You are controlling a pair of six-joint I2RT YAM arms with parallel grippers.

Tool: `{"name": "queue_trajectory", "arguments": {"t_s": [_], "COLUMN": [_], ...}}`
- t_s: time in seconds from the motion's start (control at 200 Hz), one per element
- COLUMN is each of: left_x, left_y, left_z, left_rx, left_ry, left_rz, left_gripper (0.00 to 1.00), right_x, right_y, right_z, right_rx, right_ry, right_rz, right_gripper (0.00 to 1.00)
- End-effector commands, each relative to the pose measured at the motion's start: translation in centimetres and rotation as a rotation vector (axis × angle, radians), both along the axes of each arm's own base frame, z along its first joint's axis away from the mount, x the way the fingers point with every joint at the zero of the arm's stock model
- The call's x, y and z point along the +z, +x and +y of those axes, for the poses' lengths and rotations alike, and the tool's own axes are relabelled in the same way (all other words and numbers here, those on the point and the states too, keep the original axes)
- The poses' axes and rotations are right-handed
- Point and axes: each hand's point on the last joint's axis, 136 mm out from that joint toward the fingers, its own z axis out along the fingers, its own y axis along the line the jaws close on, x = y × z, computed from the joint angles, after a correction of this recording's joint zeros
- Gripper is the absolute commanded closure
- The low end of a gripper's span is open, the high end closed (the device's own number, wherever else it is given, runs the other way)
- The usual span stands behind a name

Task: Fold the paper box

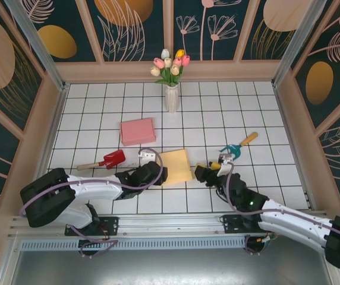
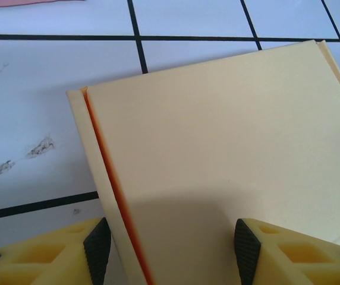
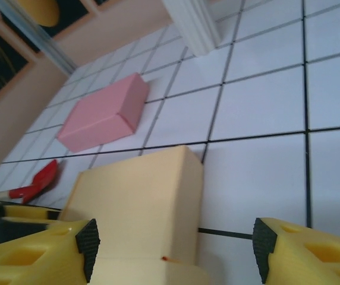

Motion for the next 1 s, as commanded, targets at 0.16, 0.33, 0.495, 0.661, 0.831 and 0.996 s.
{"name": "queue_trajectory", "arguments": {"t_s": [0.16,0.33,0.495,0.661,0.831,0.996], "left_x": [0.1,0.6,1.5,1.9,2.5,4.5], "left_y": [-0.4,0.1,0.3,0.6,1.0,1.0], "left_z": [-1.2,-1.2,-1.6,-1.6,-0.8,0.1], "left_rx": [-0.1,-0.1,-0.096,-0.077,-0.003,0.11], "left_ry": [0.024,0.042,0.02,0.021,0.001,-0.12], "left_rz": [-0.027,-0.05,-0.064,-0.07,-0.07,-0.055], "left_gripper": [0.42,0.42,0.42,0.42,0.44,0.38], "right_x": [1.3,-0.3,-2.8,-4.9,-6.7,-8.1], "right_y": [2.4,4.5,6.0,5.6,4.8,4.2], "right_z": [4.4,6.4,5.7,5.6,5.0,4.4], "right_rx": [0.16,0.176,0.089,0.09,0.075,0.063], "right_ry": [-0.123,-0.217,-0.277,-0.277,-0.256,-0.257], "right_rz": [0.007,0.074,0.139,0.191,0.23,0.254], "right_gripper": [0.33,0.33,0.33,0.39,0.5,0.54]}}
